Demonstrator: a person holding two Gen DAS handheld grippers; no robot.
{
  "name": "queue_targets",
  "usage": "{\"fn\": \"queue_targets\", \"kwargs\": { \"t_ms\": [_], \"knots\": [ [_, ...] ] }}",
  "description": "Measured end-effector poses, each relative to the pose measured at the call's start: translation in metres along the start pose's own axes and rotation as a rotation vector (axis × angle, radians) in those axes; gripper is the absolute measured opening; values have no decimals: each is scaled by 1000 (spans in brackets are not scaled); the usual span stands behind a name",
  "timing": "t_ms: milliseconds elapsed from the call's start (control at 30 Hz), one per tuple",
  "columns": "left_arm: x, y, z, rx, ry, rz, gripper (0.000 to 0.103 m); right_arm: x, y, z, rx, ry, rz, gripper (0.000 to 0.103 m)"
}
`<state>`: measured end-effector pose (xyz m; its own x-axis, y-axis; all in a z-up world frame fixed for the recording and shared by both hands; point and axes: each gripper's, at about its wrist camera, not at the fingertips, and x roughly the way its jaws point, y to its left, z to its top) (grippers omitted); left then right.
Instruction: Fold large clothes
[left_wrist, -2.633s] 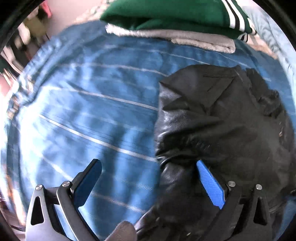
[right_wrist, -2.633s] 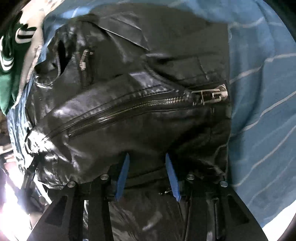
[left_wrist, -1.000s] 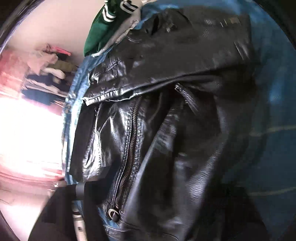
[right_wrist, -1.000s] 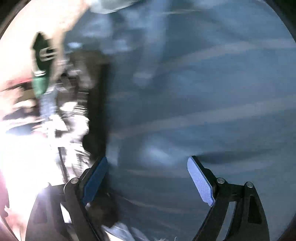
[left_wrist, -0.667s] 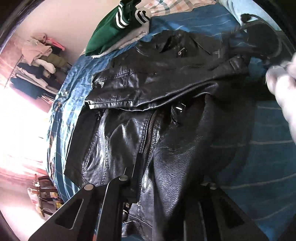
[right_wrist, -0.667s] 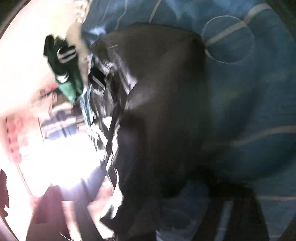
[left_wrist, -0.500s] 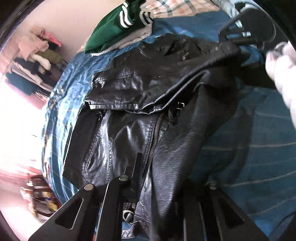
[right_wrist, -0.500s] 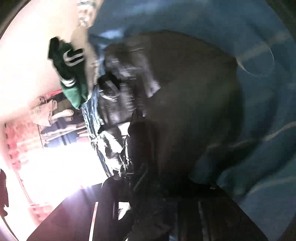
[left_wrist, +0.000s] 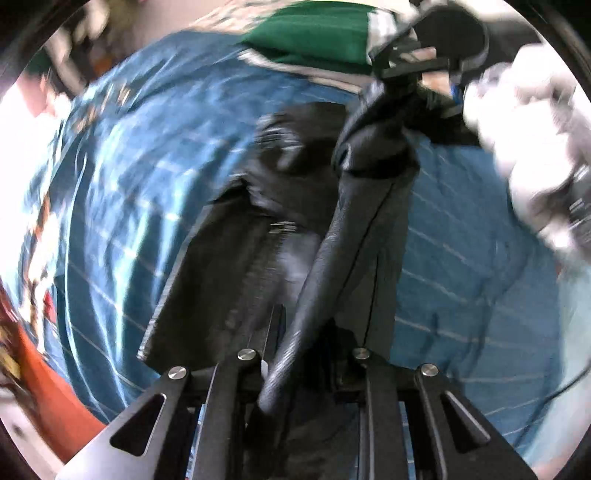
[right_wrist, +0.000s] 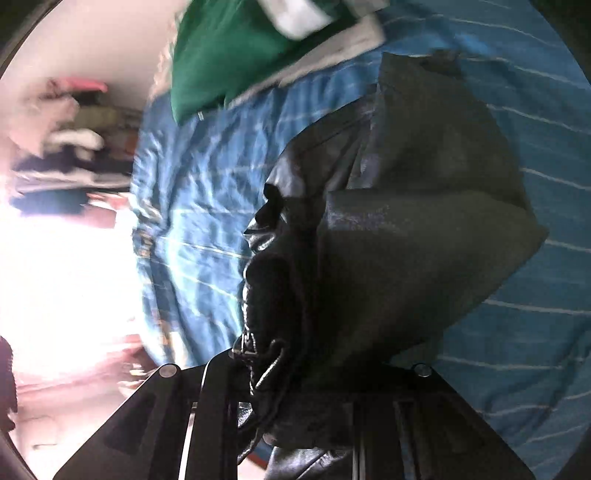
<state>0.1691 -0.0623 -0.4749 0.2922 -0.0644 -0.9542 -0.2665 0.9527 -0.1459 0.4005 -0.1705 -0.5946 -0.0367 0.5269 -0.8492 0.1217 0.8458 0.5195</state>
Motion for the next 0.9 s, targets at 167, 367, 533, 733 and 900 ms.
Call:
{"fn": "queue_targets", "kwargs": {
  "t_ms": [167, 367, 533, 733, 900],
  "knots": [
    [1, 95, 6, -183, 14, -15, 37, 92, 57, 8, -39, 120, -135, 54],
    [-6, 158, -8, -321, 8, -21, 70, 75, 70, -11, -39, 129, 33, 74],
    [15, 162, -12, -382, 34, -106, 70, 20, 22, -32, -15, 43, -38, 74],
    [89, 116, -3, -243, 173, -56, 69, -19, -86, -38, 131, 9, -67, 74],
    [102, 115, -14, -222, 142, 59, 37, -13, -152, -11, 154, 0, -14, 77]
  ]
}}
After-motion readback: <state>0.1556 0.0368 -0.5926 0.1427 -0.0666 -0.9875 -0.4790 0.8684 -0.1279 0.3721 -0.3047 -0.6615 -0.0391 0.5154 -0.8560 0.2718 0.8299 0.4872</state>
